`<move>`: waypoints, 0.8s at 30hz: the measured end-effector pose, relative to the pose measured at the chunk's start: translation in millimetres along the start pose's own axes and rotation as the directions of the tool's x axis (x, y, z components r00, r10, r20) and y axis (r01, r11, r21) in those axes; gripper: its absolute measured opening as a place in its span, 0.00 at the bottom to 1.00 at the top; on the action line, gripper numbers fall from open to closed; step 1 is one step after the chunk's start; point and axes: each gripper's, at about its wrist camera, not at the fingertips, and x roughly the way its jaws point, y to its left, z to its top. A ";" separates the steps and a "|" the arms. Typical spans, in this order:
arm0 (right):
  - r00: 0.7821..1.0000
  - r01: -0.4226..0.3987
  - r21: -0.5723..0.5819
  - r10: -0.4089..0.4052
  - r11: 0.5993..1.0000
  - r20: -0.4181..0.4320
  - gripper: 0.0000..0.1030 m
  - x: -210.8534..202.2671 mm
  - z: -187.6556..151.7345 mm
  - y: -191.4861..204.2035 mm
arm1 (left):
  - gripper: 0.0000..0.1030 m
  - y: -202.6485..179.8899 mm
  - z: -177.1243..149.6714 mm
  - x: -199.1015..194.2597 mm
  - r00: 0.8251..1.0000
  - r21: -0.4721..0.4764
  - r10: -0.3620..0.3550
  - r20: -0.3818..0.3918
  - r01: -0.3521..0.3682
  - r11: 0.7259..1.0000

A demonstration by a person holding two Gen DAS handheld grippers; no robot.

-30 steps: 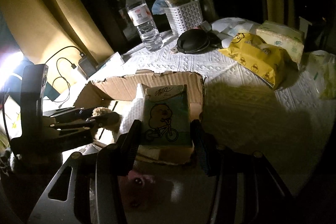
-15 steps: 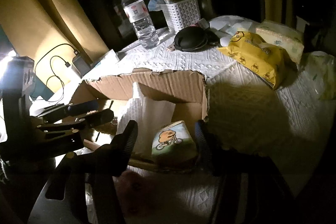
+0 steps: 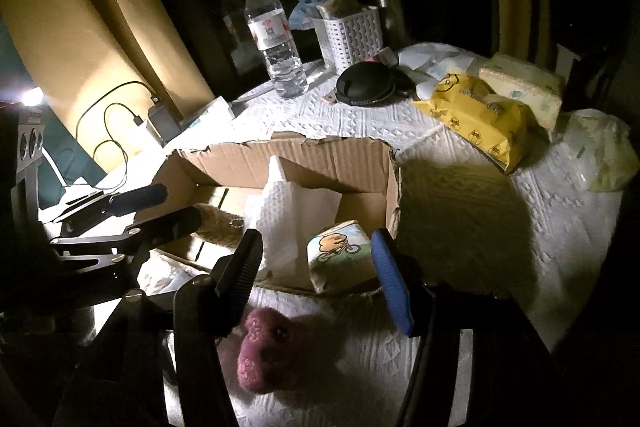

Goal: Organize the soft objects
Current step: 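Release the tissue pack in the box while the left gripper drops the sponge there, then move the right gripper to the pink plush toy while the left gripper reaches the gray glove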

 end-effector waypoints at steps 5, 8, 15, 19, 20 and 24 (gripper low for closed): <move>1.000 0.010 -0.012 -0.009 1.000 0.015 0.58 -12.5 -1.4 7.1 | 0.67 -2.7 -2.7 -16.4 1.000 0.001 0.003 0.024 -0.003 1.000; 1.000 0.013 -0.017 -0.013 1.000 0.026 0.58 -20.6 -2.9 11.5 | 0.67 -4.5 -4.1 -25.6 0.999 0.004 0.003 0.038 -0.003 1.000; 0.999 0.022 -0.029 -0.020 0.999 0.046 0.58 -37.8 -6.0 20.8 | 0.68 -8.5 -9.1 -47.3 0.998 0.011 0.006 0.064 -0.006 1.000; 0.998 0.027 -0.034 -0.025 0.999 0.055 0.58 -46.4 -9.0 26.0 | 0.73 -10.3 -12.7 -57.9 0.997 0.012 -0.002 0.072 0.001 1.000; 0.998 0.028 -0.035 -0.026 0.999 0.057 0.58 -48.2 -9.8 27.3 | 0.75 -10.6 -13.8 -59.7 0.997 0.013 -0.004 0.075 0.003 1.000; 0.998 0.033 -0.040 -0.030 0.999 0.064 0.58 -56.2 -14.0 32.7 | 0.75 -11.9 -18.5 -70.7 0.996 0.018 -0.006 0.088 0.005 1.000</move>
